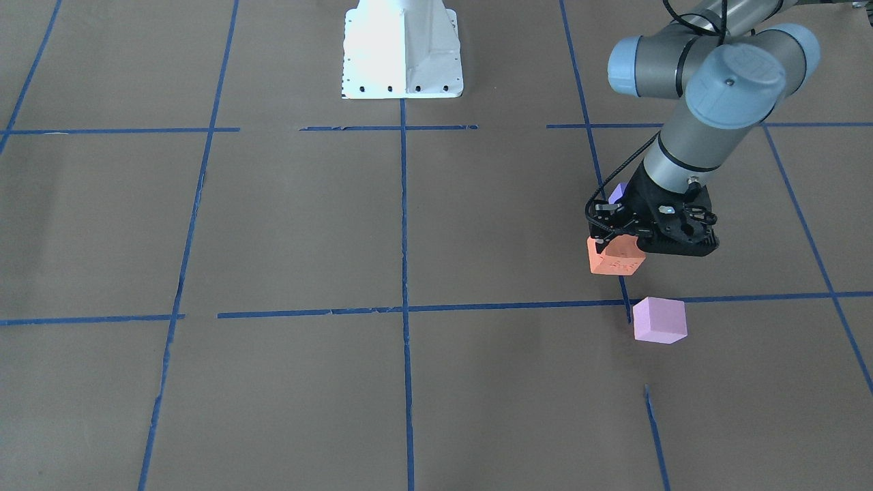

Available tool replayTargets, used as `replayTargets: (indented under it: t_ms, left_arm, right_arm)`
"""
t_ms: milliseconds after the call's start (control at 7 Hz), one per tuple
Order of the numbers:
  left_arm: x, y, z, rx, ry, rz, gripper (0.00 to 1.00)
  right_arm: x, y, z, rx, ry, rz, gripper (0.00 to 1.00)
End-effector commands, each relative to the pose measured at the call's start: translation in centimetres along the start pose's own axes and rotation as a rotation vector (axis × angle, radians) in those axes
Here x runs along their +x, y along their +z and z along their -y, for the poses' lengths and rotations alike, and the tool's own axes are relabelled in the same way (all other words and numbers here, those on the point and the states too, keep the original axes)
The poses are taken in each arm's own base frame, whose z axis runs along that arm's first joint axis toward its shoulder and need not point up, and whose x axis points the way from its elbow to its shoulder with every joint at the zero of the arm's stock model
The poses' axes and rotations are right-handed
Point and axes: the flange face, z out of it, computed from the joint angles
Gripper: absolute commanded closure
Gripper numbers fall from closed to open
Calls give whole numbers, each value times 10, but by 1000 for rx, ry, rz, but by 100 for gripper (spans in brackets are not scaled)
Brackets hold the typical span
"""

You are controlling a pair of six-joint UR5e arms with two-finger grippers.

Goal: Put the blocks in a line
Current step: 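Carry the orange cube with the left gripper to beside the pink cube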

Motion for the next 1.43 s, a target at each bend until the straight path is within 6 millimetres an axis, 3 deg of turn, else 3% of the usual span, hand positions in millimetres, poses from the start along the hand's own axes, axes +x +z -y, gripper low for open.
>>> replayTargets:
  t_ms: [0,286,571,1286]
  left_arm:
    - [-56,-4,2,2,24,36,100]
    - [-93,7,-12,-42,30,41,100]
    - [-97,16,-15,-73,19,28,100]
    - [-114,61,-10,-141,-13,10,100]
  right_arm:
    - [0,0,0,0,-1,0,0]
    - [0,0,0,0,-1,0,0]
    - [0,0,0,0,1,0,0]
    - [0,0,0,0,1,0,0]
